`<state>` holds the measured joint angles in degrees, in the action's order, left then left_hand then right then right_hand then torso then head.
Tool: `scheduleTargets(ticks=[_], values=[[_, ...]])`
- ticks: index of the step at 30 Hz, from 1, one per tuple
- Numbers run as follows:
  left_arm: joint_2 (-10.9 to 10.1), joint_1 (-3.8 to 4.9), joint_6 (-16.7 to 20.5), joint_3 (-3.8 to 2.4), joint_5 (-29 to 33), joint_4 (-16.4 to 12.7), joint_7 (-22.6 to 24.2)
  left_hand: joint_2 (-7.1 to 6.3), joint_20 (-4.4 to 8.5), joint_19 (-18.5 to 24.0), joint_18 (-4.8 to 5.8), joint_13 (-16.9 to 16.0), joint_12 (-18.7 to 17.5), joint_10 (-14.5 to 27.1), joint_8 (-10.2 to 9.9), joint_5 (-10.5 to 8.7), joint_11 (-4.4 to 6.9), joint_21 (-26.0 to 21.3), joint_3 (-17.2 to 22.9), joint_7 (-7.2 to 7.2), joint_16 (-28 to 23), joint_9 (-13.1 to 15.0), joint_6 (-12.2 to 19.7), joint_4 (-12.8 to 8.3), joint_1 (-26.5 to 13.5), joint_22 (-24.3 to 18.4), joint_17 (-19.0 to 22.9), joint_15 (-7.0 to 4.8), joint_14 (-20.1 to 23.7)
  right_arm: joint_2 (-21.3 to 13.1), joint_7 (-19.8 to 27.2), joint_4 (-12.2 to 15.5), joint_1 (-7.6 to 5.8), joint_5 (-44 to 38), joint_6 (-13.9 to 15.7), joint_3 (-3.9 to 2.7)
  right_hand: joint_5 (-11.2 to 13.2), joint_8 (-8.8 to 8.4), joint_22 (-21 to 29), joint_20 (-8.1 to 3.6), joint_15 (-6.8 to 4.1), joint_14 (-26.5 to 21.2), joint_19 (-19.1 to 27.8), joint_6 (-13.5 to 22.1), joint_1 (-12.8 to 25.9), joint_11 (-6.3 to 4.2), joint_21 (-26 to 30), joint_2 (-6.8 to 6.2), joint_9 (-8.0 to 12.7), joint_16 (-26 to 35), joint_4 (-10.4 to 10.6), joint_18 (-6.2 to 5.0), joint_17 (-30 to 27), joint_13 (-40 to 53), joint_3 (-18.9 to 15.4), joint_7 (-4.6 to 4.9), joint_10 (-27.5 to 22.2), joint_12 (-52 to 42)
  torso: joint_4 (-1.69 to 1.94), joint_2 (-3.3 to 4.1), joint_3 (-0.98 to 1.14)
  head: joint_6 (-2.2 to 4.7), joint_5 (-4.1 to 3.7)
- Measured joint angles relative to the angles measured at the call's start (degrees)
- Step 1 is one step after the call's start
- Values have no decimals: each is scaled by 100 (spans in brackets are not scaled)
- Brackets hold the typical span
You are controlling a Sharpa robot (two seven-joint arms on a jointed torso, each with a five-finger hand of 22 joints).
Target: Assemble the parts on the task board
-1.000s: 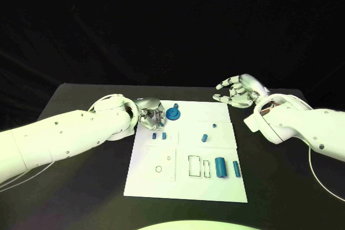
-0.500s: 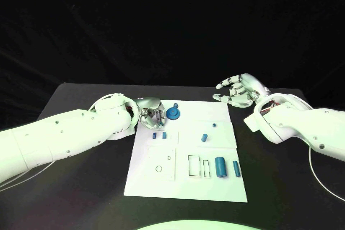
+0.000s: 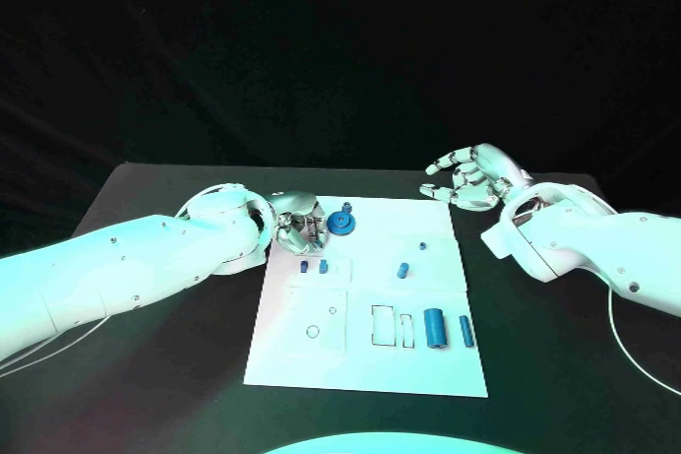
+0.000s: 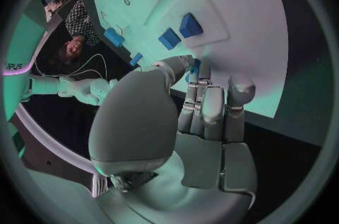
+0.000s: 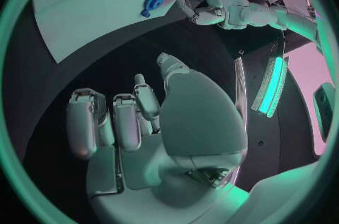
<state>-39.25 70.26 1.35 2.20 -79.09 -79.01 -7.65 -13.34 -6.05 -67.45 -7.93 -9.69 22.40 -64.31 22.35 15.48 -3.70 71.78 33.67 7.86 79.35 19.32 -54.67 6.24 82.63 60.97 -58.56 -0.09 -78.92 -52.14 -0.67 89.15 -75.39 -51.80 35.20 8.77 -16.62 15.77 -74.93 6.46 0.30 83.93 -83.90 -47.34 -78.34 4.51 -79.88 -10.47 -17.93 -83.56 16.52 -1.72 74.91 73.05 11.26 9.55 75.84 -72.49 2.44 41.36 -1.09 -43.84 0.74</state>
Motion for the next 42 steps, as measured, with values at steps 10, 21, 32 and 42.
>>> scheduleTargets(ticks=[10, 21, 32, 42], values=[[3, -5, -13, 16, 19, 16, -14, -74, 0, 0, 1, -29, -46, 0, -88, 1, 0, 0, -40, 1, 0, -37, 40, 9, -103, 0, -14, 0, 0, -1, 1, 2, 1, 0, 0, 0, 0, -1, 1, 0, 0, 0, 0, 0, 0, 0, 0, 0, 0, 0, 0, 0, 0, 0, 0, 0, 0, 0, 0, -3, 2, -8, -5], [1, -7, -14, 22, 25, 23, -51, -97, 0, 0, 0, -53, -48, -21, -169, 1, -20, -22, -55, 4, 0, -52, 102, 24, -126, -14, -17, 0, 0, 0, 2, 0, 1, 0, 0, 0, 0, -1, 1, 0, 0, 0, 0, 0, 0, 0, 0, 0, 0, 0, 0, 0, 4, 0, 0, 0, 0, 0, -2, -4, 2, -10, -7], [-8, -12, -14, 28, 25, 36, -96, -119, -20, 21, 0, -78, -73, -21, -287, 1, -20, -43, -56, 47, 0, -80, 196, 25, -147, -40, -3, 0, 0, 4, 2, -6, 4, 0, 0, 0, 0, -2, 2, 0, 0, 0, 0, 0, 0, 0, 0, 0, -1, 0, 0, 0, 4, 0, 0, 0, 0, 0, 1, -4, 0, 3, -7], [-24, -13, -21, 28, 24, 39, -130, -150, -20, 21, 0, -117, -116, -20, -430, 1, -20, -65, -71, 66, 0, -125, 330, 40, -178, -70, 18, 22, 22, 5, 4, -11, 6, 0, 0, 0, 0, -2, 2, 0, 0, 0, 0, 0, 0, 0, 22, 0, 5, 0, 0, 0, 3, -15, 0, 0, 0, 0, 2, -3, 0, 2, -4]])
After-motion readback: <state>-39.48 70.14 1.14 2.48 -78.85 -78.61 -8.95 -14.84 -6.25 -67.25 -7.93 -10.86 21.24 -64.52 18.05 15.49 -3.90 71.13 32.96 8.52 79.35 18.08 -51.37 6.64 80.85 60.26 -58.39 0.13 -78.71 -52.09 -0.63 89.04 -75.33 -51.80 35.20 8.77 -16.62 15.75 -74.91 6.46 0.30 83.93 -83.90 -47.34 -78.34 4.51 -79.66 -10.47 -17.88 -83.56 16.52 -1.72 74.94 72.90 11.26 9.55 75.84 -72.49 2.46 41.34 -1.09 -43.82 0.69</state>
